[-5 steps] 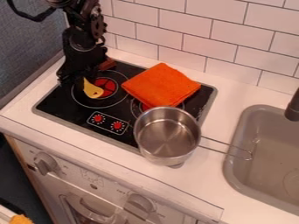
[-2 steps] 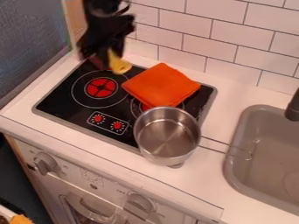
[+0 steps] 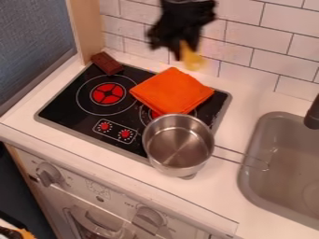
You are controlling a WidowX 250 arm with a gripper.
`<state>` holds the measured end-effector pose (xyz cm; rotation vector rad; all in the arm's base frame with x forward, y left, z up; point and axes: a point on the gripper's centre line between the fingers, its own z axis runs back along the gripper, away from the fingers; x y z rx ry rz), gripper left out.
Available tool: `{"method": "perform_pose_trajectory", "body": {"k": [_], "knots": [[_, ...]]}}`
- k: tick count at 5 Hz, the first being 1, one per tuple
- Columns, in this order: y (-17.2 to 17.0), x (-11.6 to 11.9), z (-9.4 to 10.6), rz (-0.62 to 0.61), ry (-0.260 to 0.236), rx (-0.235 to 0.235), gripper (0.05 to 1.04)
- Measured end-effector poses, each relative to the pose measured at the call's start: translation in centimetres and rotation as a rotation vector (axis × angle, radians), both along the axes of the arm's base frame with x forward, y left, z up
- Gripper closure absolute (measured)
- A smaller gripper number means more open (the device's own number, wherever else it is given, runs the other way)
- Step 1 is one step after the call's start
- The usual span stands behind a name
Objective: Moved the brush to the top right corner of the burner
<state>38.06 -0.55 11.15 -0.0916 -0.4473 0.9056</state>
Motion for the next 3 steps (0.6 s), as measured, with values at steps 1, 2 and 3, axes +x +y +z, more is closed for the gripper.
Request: {"method": "perform_pose_trajectory", "body": {"k": [1,2,3], "knots": [[-3.9,1.4,-1.5,-0.098,0.019,-0.005,0.759],[-7.2,2.6,-4.2,-0.185,0.059,0.006,0.759],[-8.1,2.7,-6.6,-0.213,0.087,0.01,0.759]]}}
